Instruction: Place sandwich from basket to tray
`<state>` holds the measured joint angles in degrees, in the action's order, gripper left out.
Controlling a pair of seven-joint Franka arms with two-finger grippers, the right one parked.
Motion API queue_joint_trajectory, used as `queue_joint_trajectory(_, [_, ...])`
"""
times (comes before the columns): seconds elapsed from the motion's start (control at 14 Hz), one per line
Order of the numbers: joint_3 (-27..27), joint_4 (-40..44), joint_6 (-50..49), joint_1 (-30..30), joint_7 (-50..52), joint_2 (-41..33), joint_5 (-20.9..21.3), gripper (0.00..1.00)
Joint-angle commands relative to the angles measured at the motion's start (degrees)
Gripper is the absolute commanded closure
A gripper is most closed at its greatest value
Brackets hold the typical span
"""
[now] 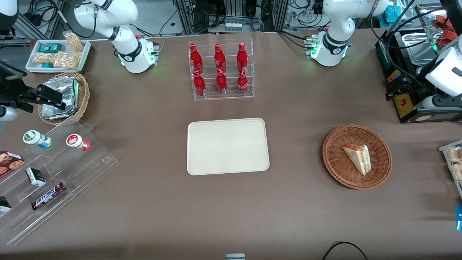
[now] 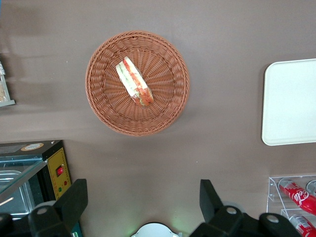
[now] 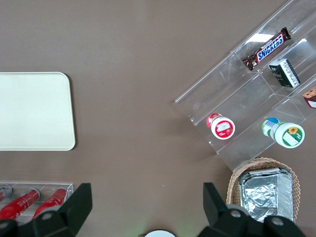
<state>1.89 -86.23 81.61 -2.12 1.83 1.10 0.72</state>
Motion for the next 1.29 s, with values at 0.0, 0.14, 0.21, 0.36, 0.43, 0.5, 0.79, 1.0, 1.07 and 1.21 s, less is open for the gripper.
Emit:
queue_joint_trajectory(0.0, [0.0, -0.8, 0.9, -0.2, -0.4, 0.1, 0.9, 0.00])
queue_joint_trajectory(0.14, [0.0, -2.4, 2.3, -0.2, -0.4, 0.1, 0.9, 0.00])
queue_joint_trajectory(0.21, [0.0, -4.2, 3.6, -0.2, -0.4, 0.1, 0.9, 0.00])
queue_joint_trajectory(0.36, [0.0, -7.4, 6.4, -0.2, -0.3, 0.2, 1.1, 0.00])
queue_joint_trajectory(0.43, [0.0, -8.9, 8.0, 0.0, -0.2, 0.9, 1.1, 0.00])
queue_joint_trajectory(0.5, [0.0, -10.1, 9.5, 0.3, -0.2, 1.9, 1.1, 0.00])
queue_joint_trajectory(0.79, [-0.8, -11.9, 13.9, 0.5, -0.2, 8.5, 1.2, 0.00])
queue_joint_trajectory(1.0, [-2.2, -17.9, 25.6, 0.5, -0.2, 10.7, 1.2, 0.00])
queue_joint_trajectory(1.07, [-2.6, -21.8, 31.2, 0.5, -0.2, 10.7, 1.2, 0.00])
queue_joint_trajectory(1.21, [-3.4, -28.2, 40.9, 0.6, 2.1, 10.7, 0.4, 0.00])
